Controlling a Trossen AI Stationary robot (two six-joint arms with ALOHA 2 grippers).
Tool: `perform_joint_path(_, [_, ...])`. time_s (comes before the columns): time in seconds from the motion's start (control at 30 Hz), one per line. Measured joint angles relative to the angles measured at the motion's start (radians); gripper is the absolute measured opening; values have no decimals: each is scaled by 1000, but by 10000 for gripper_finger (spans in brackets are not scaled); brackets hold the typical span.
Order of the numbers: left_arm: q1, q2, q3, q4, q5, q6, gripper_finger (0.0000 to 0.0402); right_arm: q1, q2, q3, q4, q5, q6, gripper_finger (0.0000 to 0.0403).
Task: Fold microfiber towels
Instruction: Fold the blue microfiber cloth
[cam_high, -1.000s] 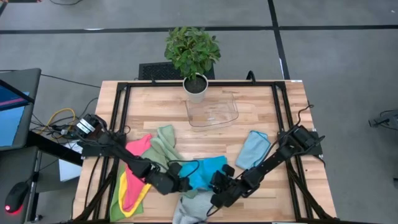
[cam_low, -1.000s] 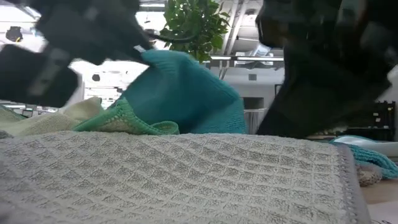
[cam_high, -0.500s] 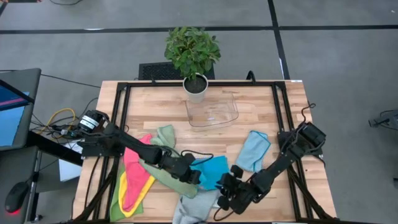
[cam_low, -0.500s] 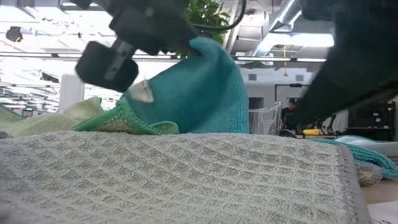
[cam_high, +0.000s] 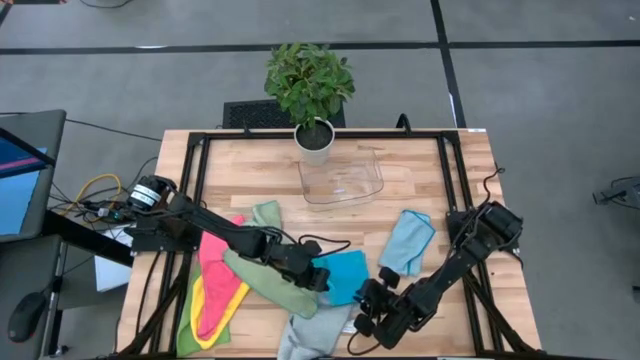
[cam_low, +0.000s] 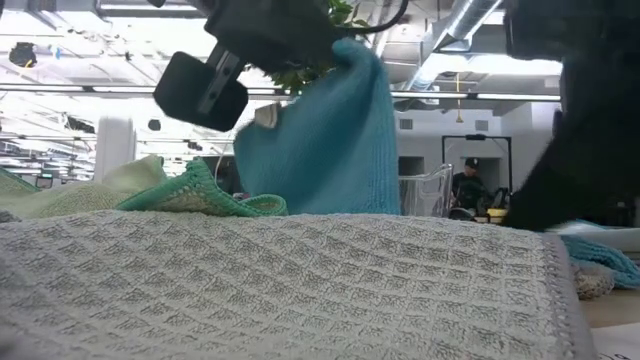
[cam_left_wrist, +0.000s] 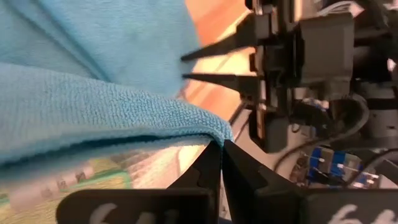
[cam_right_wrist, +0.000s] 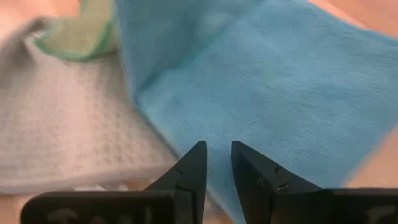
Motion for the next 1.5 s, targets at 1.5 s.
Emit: perform_joint_path(1.5, [32,148,259,-213,141,170,0,41,-45,-1,-228,26,219,100])
